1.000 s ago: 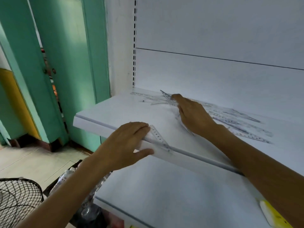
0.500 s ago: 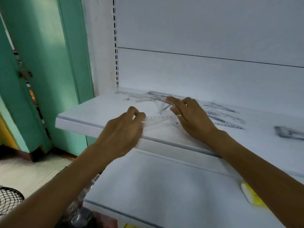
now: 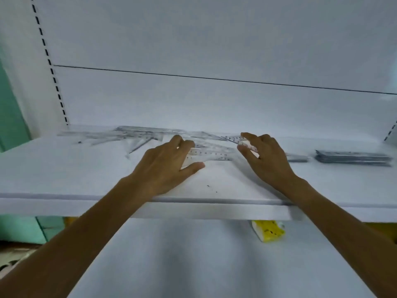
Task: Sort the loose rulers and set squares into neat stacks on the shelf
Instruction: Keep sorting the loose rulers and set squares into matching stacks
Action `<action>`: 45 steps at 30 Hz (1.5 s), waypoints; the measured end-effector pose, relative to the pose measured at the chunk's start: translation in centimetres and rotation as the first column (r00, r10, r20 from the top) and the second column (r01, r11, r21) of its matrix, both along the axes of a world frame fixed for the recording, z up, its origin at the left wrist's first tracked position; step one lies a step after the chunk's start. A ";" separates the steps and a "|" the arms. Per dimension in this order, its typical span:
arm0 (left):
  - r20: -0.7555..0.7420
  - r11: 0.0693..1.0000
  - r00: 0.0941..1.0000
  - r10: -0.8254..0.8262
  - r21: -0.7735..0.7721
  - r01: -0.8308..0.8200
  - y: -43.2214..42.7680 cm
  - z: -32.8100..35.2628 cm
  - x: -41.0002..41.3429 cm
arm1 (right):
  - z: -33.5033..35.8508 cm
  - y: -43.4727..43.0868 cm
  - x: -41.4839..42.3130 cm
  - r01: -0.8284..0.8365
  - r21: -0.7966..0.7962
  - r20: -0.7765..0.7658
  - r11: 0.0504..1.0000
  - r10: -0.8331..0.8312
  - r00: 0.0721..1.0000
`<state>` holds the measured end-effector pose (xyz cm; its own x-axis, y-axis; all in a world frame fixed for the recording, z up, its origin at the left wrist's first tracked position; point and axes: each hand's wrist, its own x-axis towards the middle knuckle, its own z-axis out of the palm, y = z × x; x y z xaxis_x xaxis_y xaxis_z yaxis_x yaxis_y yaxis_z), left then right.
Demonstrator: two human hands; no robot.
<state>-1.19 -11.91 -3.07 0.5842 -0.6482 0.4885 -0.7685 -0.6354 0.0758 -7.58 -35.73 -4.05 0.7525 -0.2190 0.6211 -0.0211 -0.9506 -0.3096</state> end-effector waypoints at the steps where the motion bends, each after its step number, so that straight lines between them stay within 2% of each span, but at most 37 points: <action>1: -0.011 1.000 1.000 -0.021 -0.005 0.021 -1.4 0.0 -0.1 | 0.1 -1.5 -0.7 0.025 0.011 -0.017 1.000 -0.025 1.000; 4: -0.030 0.998 0.998 -0.056 -0.025 0.055 -5.7 0.1 -0.4 | 0.7 -6.1 -2.5 0.081 0.020 -0.068 0.997 -0.079 0.995; 6: -0.097 0.996 0.993 -0.074 -0.054 0.069 -8.7 0.3 -0.7 | 1.4 -9.0 -3.6 0.101 0.020 -0.071 0.995 -0.099 0.993; 14: -0.193 0.995 0.976 -0.102 -0.031 0.098 -19.8 1.1 -1.8 | 1.8 -18.1 -8.4 0.165 0.018 0.065 0.986 -0.166 0.984; 19: -0.199 0.998 0.978 -0.061 0.022 0.067 -25.0 1.3 -2.0 | 1.8 -22.5 -10.7 0.213 0.012 0.162 0.977 -0.213 0.964; 22: -0.194 0.999 0.981 -0.017 0.043 0.026 -26.7 1.0 -1.3 | 1.8 -24.2 -11.4 0.197 -0.002 0.146 0.980 -0.195 0.970; 25: -0.259 0.997 0.965 0.028 0.078 -0.008 -27.7 0.4 -0.7 | 1.6 -25.2 -11.8 0.161 -0.038 0.138 0.986 -0.154 0.978; 29: -0.345 0.996 0.938 0.033 0.094 -0.001 -28.5 -0.2 -0.4 | 1.3 -25.9 -11.8 0.129 -0.059 0.115 0.990 -0.122 0.986; 33: -0.360 0.997 0.933 0.028 0.082 0.002 -28.4 0.1 -0.6 | 0.7 -26.6 -11.8 0.093 -0.044 0.083 0.995 -0.089 0.993; 38: -0.222 0.990 0.970 -0.100 -0.116 0.075 -30.1 1.2 -3.8 | 0.0 -27.9 -12.4 0.103 -0.005 0.054 0.995 -0.103 0.993; 45: -0.152 0.929 0.917 -0.370 -0.081 0.362 -36.2 1.2 -9.5 | 0.1 -30.7 -15.7 0.261 0.085 0.083 0.962 -0.267 0.960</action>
